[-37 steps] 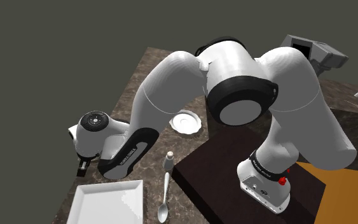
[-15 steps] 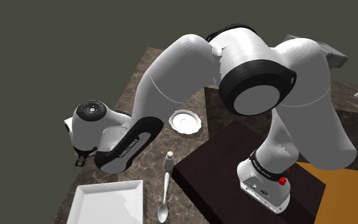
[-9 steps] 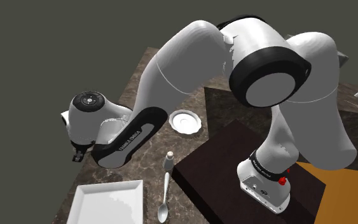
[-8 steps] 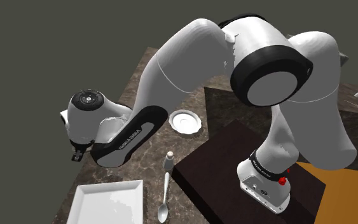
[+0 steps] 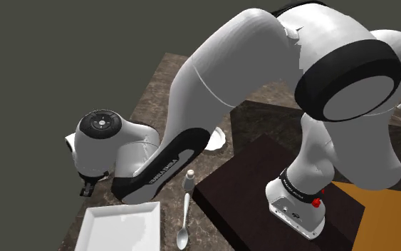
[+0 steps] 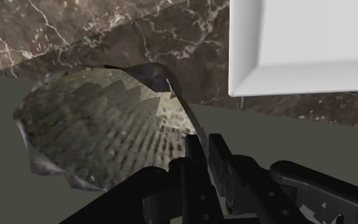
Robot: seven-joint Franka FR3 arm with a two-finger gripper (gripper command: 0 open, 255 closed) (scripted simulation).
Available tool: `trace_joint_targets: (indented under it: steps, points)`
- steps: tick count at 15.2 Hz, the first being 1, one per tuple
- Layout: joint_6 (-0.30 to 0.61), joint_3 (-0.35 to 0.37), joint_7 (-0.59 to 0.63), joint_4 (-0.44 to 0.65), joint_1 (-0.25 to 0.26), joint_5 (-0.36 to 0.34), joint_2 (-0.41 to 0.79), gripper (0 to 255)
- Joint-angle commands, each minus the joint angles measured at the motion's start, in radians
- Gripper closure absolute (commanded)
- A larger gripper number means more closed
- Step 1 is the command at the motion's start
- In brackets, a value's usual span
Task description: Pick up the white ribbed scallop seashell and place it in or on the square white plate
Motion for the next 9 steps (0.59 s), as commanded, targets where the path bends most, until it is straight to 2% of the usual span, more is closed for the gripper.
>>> trace_joint_targets:
  steps: [1,9]
  points:
    - [0.012,-0.029,0.054,-0.051,0.064,-0.015,-0.031,255]
    - [0.005,-0.146,0.283,-0.187,0.339,-0.088,-0.128,255]
